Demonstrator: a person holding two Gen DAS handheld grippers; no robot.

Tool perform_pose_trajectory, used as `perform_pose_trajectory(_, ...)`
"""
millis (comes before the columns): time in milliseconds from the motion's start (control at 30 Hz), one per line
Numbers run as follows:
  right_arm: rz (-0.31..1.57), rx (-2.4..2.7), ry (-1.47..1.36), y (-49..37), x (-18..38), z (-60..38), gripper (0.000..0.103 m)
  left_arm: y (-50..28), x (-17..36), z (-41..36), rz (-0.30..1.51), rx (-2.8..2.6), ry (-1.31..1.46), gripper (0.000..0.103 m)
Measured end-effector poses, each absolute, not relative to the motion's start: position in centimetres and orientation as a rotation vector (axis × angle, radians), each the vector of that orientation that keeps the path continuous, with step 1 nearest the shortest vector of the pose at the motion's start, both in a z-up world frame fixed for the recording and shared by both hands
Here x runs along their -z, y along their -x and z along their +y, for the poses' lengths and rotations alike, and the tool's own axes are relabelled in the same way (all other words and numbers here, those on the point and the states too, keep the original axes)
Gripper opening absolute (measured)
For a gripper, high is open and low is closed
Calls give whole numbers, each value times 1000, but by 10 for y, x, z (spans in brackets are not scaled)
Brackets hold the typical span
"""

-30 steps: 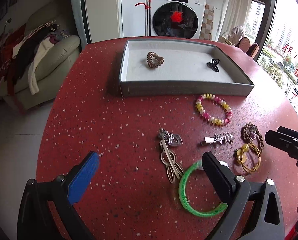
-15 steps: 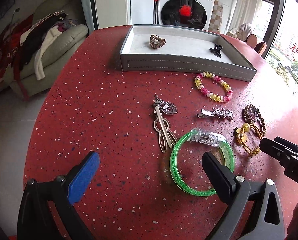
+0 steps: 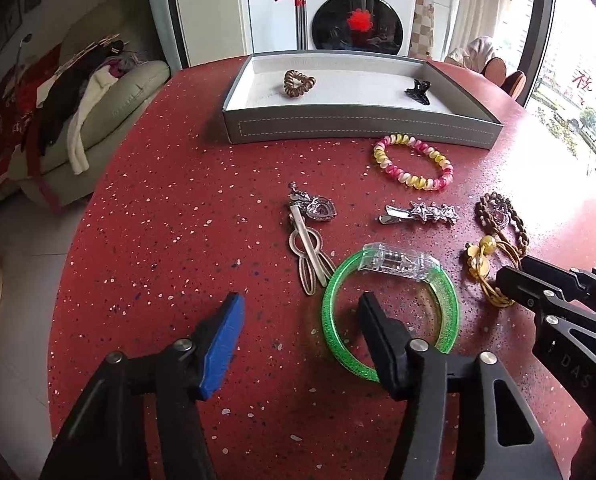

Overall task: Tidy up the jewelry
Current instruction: 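Move both tools back toward the remaining jewelry on the table, then grasp the green bangle with the left tool while the right tool grasps the yellow cord bracelet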

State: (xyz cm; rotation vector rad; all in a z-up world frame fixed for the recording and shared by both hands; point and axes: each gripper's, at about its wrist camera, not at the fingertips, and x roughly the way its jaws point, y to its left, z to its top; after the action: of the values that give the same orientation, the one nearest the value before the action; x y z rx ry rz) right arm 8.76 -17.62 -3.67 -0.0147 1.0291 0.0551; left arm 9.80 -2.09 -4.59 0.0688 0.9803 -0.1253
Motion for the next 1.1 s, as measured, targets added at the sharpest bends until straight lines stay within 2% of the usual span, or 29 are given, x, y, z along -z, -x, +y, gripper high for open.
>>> perform_pose_trajectory(67,1028,-57,0,-87,37,-177,4,-96,45,-25,975,151,-72,56)
perform_pose_trajectory(100,1027,-62,-12,-87,36,-180,3,-95,44,-26,968,149,-88,40)
perform_pose_trajectory(167,1022,-70,-43,-86,35,-184,3,-94,43,-29,965,159,-103,35)
perform_pose_trajectory(200,1016,-72,-55,-85,34,-187,3,-94,43,-28,969,171,-95,27)
perform_pose_trajectory(533,952,-96,-158,-80,9,-210,3,-86,24,-12,919,232,-26,26)
perform_pose_trajectory(1067,923,-132,-223,-74,1,-215,3,-87,25,-3,961,174,26,28)
perform_pose_trajectory(1100,921,-134,-226,-74,1,-215,3,-87,27,-3,970,173,28,36)
